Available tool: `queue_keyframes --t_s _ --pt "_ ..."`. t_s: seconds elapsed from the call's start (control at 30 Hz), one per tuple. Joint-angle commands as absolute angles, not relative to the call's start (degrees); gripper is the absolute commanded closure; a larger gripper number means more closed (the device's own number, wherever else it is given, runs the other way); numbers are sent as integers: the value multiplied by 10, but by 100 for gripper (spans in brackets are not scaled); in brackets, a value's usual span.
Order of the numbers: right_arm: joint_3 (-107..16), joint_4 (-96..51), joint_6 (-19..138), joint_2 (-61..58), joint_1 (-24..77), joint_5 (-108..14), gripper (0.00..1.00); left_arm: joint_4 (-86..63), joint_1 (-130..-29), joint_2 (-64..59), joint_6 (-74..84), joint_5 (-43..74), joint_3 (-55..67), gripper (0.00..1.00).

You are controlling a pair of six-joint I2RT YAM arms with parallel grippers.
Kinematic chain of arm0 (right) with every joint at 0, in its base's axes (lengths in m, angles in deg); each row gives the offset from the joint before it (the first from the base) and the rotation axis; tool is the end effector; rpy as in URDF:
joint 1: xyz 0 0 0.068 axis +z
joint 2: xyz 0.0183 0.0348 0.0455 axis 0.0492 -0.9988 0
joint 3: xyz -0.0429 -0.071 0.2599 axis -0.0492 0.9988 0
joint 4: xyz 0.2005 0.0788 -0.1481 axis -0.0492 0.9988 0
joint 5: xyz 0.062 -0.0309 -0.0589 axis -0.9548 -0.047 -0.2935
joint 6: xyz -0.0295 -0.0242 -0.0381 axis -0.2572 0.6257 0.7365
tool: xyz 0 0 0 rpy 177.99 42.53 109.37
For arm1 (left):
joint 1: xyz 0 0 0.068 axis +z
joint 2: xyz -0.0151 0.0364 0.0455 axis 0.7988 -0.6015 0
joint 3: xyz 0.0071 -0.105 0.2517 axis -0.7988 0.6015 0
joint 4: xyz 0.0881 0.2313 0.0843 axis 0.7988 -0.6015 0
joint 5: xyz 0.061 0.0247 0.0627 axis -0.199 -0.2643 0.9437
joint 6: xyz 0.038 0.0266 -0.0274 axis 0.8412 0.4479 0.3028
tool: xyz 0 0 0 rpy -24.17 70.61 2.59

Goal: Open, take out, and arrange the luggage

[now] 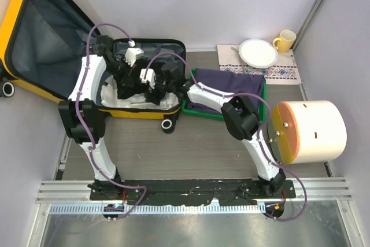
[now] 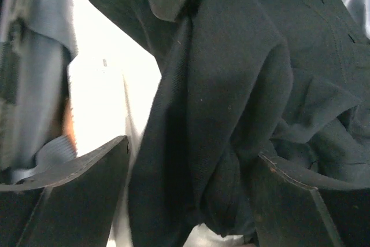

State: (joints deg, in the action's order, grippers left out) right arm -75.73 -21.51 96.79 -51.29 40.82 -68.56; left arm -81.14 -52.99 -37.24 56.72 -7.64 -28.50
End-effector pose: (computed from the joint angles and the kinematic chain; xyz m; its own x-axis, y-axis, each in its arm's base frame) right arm 0.3751 0.3814 0.2141 0.1788 -0.4397 -0.8802 -0.9565 0.1317 -0.2602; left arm 0.3915 -0.0183 0.3109 -0.6050 0.5540 -0.5720 0.7437 0.6497 -0.1574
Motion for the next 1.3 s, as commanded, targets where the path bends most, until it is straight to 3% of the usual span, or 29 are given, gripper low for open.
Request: queue_keyframes --t_s 0.0,0.03,0.1,0.13,0.23,0.53,0.67,0.87,1.03,1.27 --pt "-797 -286 988 -531 410 -584 25 -831 -511 -366 561 -99 -325 100" --pt "-799 -299 987 -529 409 -575 44 -832 -509 -365 555 -107 -332 100" --pt "-797 -321 973 -520 409 -562 63 -838 -505 -365 538 -115 -352 100" --pt "-794 -350 954 -505 408 -562 80 -846 -504 -366 535 -124 -359 100" --pt "-801 -393 939 -486 406 -564 99 -854 -505 -363 520 -140 -382 100" --pt "-872 -353 1006 -465 359 -624 99 -865 -513 -364 473 -205 -463 100" --pt "-864 -303 1044 -440 327 -701 99 -870 -566 -363 439 -240 -455 100" --pt "-795 -224 1113 -367 289 -763 99 -804 -652 -336 371 -279 -371 100" --pt "-752 -171 1110 -312 264 -754 99 -637 -716 -299 262 -259 -275 100" --pt "-673 -166 1134 -258 201 -776 99 -587 -815 -364 212 -218 -327 100"
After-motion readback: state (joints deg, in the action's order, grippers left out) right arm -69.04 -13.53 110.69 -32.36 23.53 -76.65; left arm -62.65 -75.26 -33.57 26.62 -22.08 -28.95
